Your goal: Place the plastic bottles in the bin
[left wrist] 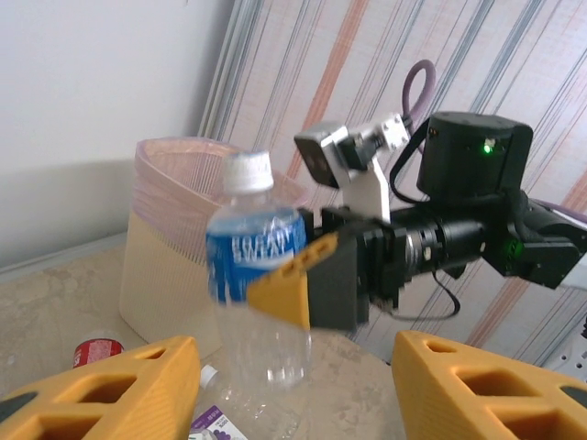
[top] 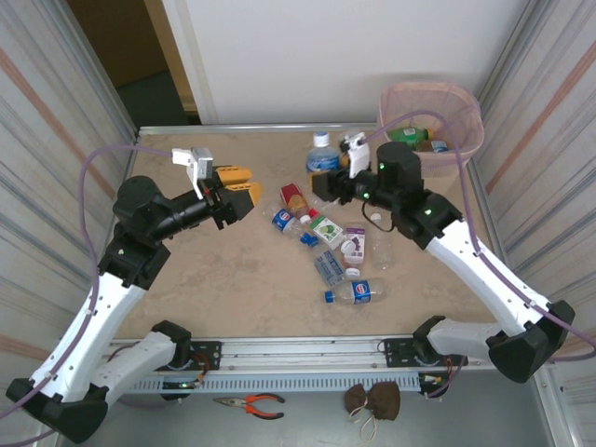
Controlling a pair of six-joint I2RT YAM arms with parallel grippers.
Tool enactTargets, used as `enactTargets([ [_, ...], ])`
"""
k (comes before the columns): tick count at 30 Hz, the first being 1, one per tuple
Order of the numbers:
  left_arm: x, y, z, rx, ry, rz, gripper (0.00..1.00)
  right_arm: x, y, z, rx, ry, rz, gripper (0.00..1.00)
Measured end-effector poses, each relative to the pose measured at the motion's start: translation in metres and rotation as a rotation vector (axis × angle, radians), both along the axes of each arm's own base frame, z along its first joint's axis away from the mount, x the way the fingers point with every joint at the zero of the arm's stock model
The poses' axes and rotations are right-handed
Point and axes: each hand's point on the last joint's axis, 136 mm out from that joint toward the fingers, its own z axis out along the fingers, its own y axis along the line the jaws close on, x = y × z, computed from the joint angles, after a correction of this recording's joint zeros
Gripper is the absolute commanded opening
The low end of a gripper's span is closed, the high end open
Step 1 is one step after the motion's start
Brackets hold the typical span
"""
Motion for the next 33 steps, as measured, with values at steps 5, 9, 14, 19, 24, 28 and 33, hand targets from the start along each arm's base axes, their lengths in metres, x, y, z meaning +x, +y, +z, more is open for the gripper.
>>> enactTargets([
  [5,0.000,0.000,0.000,0.000,0.001,0.000,0.58,0.034,-0.057,0.028,0.060,0.009,-0.182,0.53],
  [9,0.000,0.000,-0.001,0.001,0.003,0.000,0.58,0.055,-0.110,0.052,0.097,0.003,-0.336,0.51],
  [14,0.000,0.000,-0.001,0.001,0.004,0.000,0.58,0.083,-0.167,0.075,0.114,-0.011,-0.493,0.50],
  [19,0.002,0.001,-0.003,0.006,0.015,0.008,0.58,0.115,-0.214,0.073,0.098,0.025,-0.614,0.49],
  [24,0.004,0.002,-0.006,0.012,0.024,0.021,0.58,0.143,-0.244,0.054,0.042,0.095,-0.694,0.49],
  [28,0.004,0.002,-0.008,0.017,0.032,0.026,0.58,0.158,-0.262,0.036,-0.024,0.149,-0.739,0.50],
  [33,0.005,0.002,-0.011,0.027,0.034,0.029,0.58,0.165,-0.276,0.005,-0.136,0.224,-0.780,0.50],
])
